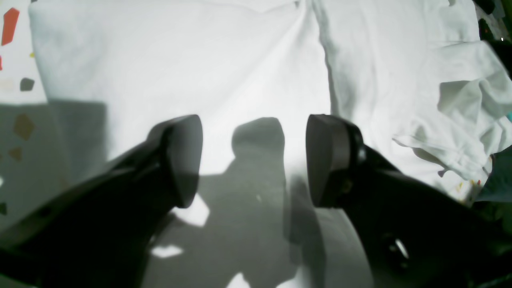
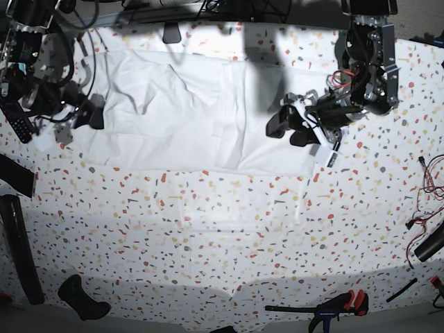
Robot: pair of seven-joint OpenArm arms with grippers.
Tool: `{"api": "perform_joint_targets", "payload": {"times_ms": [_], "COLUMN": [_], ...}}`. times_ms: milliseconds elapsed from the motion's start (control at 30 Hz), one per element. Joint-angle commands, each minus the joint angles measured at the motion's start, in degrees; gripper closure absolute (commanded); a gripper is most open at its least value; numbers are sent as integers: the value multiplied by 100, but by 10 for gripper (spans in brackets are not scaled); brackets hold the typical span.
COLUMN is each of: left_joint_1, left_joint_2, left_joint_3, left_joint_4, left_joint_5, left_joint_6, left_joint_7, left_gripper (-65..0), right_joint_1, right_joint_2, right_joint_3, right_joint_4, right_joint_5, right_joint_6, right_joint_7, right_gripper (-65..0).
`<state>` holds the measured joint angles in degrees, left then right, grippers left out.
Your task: Fold the T-shirt properly
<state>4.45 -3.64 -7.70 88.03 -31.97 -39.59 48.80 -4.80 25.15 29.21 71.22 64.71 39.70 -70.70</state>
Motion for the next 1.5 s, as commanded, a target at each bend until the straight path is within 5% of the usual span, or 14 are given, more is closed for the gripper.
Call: {"api": "perform_joint_targets", "payload": {"times_ms": [0, 333, 467, 567, 867, 1033, 1300, 1467], "left_joint_1": [-63, -63, -63, -63, -63, -63, -63, -63], "left_joint_2": [-4, -4, -4, -4, 0, 20, 205, 203], "left_joint_3": [-7, -7, -7, -7, -7, -4, 46, 494], "left_joint_4": [98, 98, 98, 98, 98, 81, 81, 81], "left_joint_5": [-107, -107, -107, -107, -516, -415, -149, -144], "left_joint_6": [-41, -41, -41, -41, -41, -41, -41, -41], "left_joint_7": [-90, -87, -87, -87, 212, 42, 35, 42], "left_gripper": [-391, -391, -391, -391, -391, -391, -391, -391], "right_joint_1": [2, 2, 4, 44, 758, 1082, 1241, 1506], "right_joint_2": [42, 39, 42, 42, 42, 9, -24, -323], "right_joint_3": [-4, -2, -2, -2, -4, -199, -1331, -2181], "right_joint_4": [24, 24, 26, 28, 48, 304, 1193, 1493], "right_joint_5": [74, 151, 155, 155, 208, 911, 1390, 1349], "right_joint_6": [30, 30, 30, 30, 30, 30, 30, 30], "right_joint_7": [-258, -568, -546, -411, -831, -930, -930, -930], "right_gripper": [-439, -402, -215, 0, 0, 0, 0, 0]}}
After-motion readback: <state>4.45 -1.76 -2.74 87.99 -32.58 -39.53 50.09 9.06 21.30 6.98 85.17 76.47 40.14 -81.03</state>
